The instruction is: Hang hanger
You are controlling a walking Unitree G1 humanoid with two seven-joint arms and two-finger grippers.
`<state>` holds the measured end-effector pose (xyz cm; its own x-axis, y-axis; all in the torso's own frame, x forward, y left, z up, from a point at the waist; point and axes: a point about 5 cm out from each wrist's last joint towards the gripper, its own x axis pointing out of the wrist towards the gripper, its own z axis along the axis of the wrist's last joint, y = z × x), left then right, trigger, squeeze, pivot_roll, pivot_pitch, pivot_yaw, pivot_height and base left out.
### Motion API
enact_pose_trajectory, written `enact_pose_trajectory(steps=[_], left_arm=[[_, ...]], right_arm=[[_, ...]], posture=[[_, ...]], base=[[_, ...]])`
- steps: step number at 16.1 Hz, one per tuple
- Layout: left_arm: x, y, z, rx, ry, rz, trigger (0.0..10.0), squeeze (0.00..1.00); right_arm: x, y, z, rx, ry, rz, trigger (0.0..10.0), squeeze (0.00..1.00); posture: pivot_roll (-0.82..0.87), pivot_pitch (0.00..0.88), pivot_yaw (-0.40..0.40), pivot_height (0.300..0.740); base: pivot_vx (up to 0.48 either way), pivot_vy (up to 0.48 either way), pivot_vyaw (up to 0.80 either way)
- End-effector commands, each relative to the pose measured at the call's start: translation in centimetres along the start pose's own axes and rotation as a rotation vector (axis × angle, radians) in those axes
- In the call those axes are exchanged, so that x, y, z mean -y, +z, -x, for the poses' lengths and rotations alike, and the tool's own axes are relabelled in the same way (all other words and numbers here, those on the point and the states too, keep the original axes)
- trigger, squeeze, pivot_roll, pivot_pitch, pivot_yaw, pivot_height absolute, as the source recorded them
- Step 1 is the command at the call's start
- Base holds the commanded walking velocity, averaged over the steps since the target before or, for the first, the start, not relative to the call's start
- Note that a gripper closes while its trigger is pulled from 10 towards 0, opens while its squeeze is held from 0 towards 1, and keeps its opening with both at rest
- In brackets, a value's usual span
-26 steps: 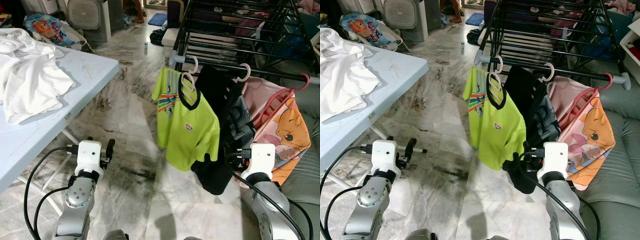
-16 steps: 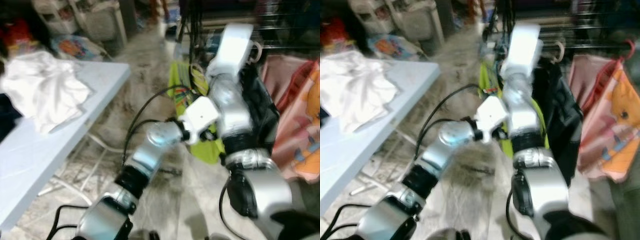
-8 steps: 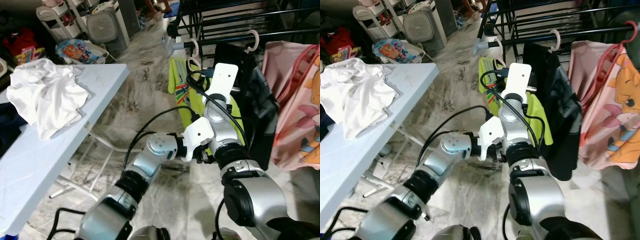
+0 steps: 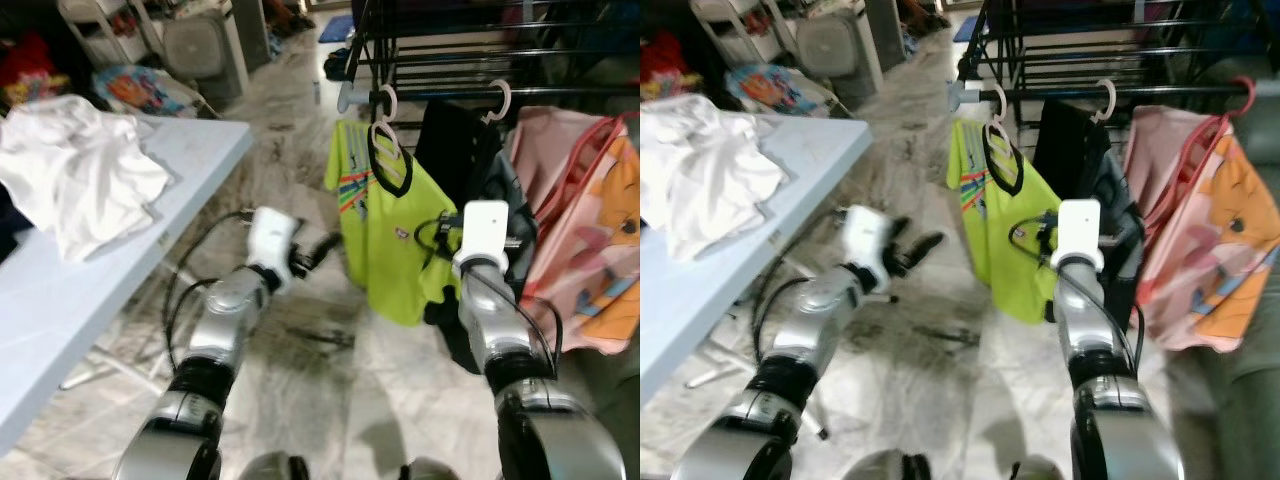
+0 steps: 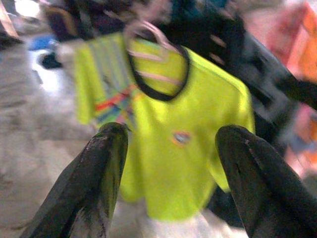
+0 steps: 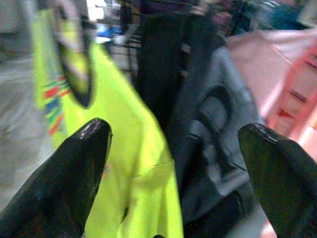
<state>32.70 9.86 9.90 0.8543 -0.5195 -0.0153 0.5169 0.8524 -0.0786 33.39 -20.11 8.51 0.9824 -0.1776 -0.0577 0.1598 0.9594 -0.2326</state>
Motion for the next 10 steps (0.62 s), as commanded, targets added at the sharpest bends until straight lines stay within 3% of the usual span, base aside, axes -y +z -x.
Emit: enact_pose_trajectory(steps=[1, 3, 5, 9, 10], left_arm=[[-2.7, 0.1, 2.0, 0.017, 0.141, -0.012, 10.0, 0.00], [-4.6, -1.0, 5.0, -0.001, 0.257, -0.013, 10.0, 0.00], [-5.3, -3.7, 9.4, -0.084, 0.371, 0.009, 10.0, 0.00], [-3.9, -6.5, 13.7, -0.184, 0.509, 0.068, 10.0, 0.00], [-3.7, -6.6, 13.7, -0.188, 0.500, 0.079, 10.0, 0.00]], right_arm=[[0.6, -0.6, 0.7, -0.011, 0.027, 0.009, 10.0, 0.00], [1.9, -2.3, 2.6, -0.032, 0.040, 0.034, 10.0, 0.00], [4.0, -3.5, 5.9, -0.011, 0.043, 0.034, 10.0, 0.00], [5.0, -5.2, 9.8, -0.093, 0.052, 0.051, 10.0, 0.00], [4.9, -5.2, 9.8, -0.091, 0.058, 0.047, 10.0, 0.00]], posture=[[-0.05, 0.000, 0.068, 0.740], [-0.05, 0.000, 0.055, 0.740], [-0.05, 0.000, 0.041, 0.740], [-0.05, 0.000, 0.030, 0.740], [-0.05, 0.000, 0.029, 0.740]], base=[[0.000, 0.000, 0.00], [0.000, 0.000, 0.00], [0.000, 0.000, 0.00], [0.000, 0.000, 0.00], [0.000, 0.000, 0.00]])
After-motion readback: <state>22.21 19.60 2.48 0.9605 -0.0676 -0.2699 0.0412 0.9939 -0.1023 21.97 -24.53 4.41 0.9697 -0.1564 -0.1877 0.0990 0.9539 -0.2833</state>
